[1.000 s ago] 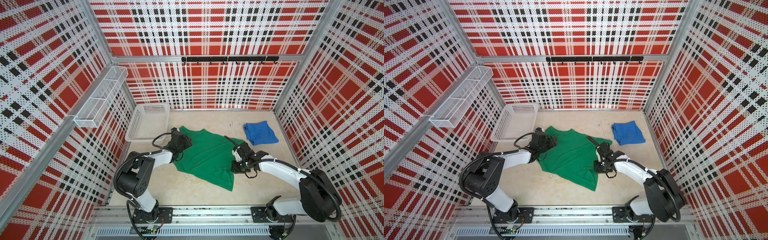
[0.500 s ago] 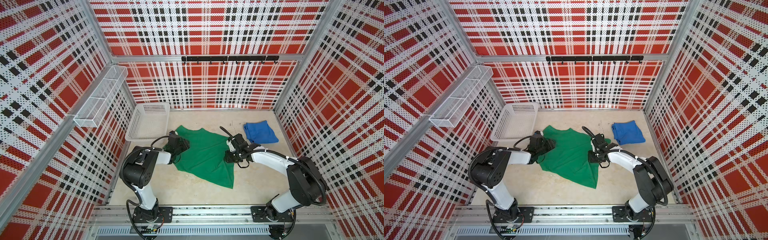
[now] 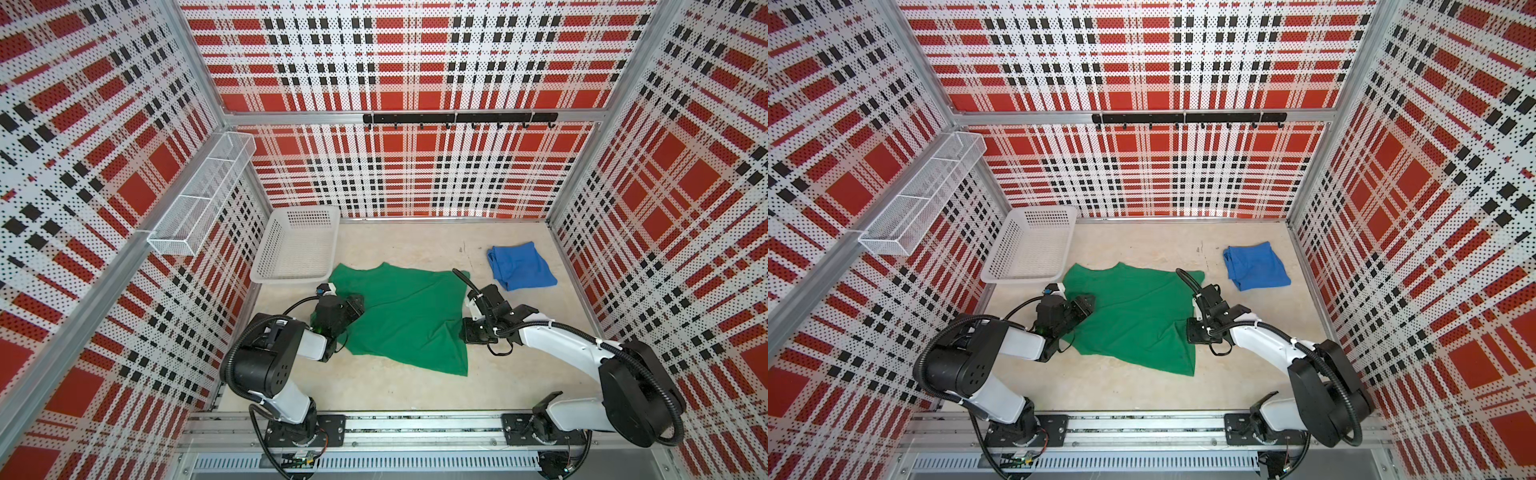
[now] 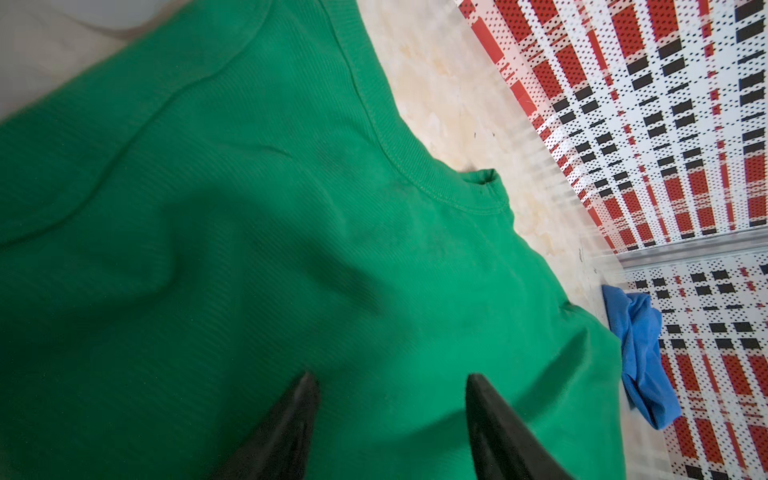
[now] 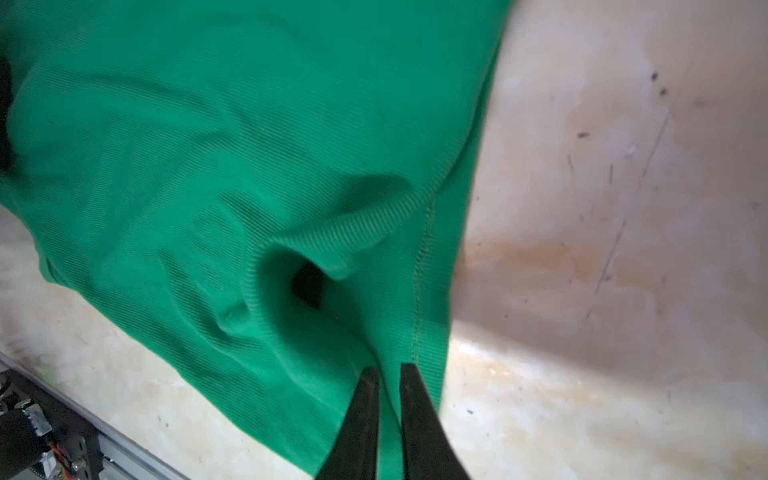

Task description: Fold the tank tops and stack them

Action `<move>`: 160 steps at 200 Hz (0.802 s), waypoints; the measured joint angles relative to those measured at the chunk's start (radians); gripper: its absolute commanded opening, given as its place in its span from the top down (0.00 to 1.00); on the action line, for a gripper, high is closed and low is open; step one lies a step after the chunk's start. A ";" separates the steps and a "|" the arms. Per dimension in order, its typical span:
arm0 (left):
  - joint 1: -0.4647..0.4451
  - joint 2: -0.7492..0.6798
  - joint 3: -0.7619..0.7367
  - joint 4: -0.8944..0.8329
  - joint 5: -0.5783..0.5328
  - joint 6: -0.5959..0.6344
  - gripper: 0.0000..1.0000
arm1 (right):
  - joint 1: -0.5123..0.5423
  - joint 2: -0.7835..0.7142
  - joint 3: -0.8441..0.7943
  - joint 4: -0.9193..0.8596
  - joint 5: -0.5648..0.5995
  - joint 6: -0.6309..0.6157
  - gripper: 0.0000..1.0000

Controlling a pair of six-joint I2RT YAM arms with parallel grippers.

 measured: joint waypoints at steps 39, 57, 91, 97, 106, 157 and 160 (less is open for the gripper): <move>-0.002 -0.034 -0.032 0.013 -0.005 -0.023 0.38 | 0.034 0.047 -0.002 0.033 -0.021 0.006 0.77; -0.002 -0.035 -0.033 0.013 -0.008 -0.029 0.38 | 0.072 0.080 0.016 0.047 -0.028 0.005 0.77; -0.003 -0.039 -0.033 0.008 -0.011 -0.034 0.38 | 0.192 0.111 0.070 0.042 -0.011 0.018 0.69; -0.003 -0.042 -0.033 0.004 -0.011 -0.035 0.38 | 0.218 0.111 0.080 0.038 -0.003 0.021 0.65; -0.003 -0.045 -0.035 0.002 -0.011 -0.036 0.38 | 0.243 0.110 0.090 0.034 0.013 0.027 0.60; -0.003 -0.048 -0.035 -0.003 -0.012 -0.036 0.38 | 0.277 0.125 0.071 0.041 0.045 0.064 0.49; -0.003 -0.048 -0.035 -0.003 -0.012 -0.036 0.38 | 0.276 0.130 0.071 0.044 0.045 0.067 0.50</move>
